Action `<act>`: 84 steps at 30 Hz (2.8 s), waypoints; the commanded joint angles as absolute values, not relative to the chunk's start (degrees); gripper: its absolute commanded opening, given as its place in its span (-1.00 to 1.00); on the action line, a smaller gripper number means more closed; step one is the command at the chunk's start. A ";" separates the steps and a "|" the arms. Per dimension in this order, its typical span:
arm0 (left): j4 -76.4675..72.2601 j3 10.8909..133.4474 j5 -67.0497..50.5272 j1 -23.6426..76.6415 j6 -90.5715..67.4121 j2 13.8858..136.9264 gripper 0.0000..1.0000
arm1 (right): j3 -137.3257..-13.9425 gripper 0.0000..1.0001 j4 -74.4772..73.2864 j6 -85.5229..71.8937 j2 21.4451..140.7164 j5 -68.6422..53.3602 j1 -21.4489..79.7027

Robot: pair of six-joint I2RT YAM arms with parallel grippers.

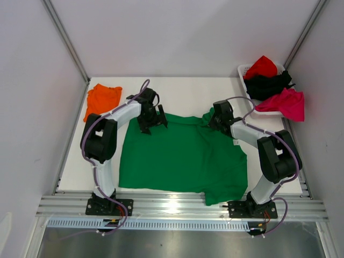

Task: Fold and stack the t-shirts
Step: Flatten the tshirt out

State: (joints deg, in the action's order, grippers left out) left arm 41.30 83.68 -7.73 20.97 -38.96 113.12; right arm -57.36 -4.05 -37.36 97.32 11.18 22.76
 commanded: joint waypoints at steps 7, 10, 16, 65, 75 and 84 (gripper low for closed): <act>41.66 84.90 -7.56 20.57 -37.79 109.42 0.87 | -61.17 -0.94 -0.70 -34.55 96.59 14.15 22.85; 42.89 86.04 -6.24 20.57 -36.83 108.90 0.88 | -61.78 -0.95 1.93 -34.37 96.24 14.33 22.50; 44.73 88.33 -4.31 20.48 -35.77 108.46 0.87 | -64.59 -0.94 1.49 -33.84 95.80 15.38 22.32; 47.47 102.66 5.27 15.56 -55.53 114.79 0.87 | -71.81 -0.95 0.53 -30.68 93.96 12.13 13.80; 46.40 102.74 5.36 15.21 -81.63 118.46 0.85 | -70.67 -0.94 0.44 -29.88 92.64 11.43 13.62; 52.65 109.78 12.74 14.94 -86.48 123.66 0.84 | -69.00 -0.95 0.70 -29.80 90.70 10.81 12.48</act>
State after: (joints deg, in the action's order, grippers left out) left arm 51.00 107.26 8.84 15.33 -82.15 123.72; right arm -69.38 -0.82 -30.96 93.47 11.29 13.19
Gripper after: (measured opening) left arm 0.920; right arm 0.033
